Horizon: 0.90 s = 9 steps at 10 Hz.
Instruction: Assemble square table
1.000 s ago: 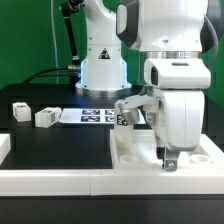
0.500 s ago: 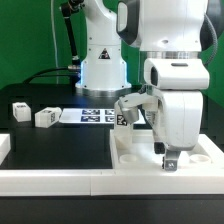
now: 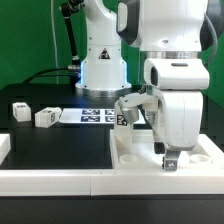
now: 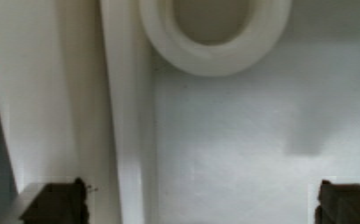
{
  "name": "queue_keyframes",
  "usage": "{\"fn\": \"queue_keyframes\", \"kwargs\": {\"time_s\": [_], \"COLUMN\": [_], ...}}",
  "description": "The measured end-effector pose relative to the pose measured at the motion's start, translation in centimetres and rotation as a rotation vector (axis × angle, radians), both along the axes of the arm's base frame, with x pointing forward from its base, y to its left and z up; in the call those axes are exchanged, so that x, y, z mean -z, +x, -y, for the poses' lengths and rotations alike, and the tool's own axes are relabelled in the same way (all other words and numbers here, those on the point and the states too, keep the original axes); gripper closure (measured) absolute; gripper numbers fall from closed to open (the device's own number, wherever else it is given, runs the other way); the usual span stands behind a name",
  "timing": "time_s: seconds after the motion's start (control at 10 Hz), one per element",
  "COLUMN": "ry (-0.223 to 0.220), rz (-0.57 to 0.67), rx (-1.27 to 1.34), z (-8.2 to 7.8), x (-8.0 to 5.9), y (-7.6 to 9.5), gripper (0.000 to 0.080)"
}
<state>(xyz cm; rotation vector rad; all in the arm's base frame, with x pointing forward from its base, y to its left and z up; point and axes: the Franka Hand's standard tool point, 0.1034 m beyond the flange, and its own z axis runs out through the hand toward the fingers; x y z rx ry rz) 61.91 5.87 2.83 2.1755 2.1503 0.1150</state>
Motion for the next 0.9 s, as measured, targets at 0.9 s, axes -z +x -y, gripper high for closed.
{"fn": "queue_keyframes", "kwargs": {"time_s": [0.9], "ry": [0.011], "rz": [0.007], "rx": [0.433], "z": [6.7], "x": [-9.2], "y": [-0.8], "gripper": [0.015]}}
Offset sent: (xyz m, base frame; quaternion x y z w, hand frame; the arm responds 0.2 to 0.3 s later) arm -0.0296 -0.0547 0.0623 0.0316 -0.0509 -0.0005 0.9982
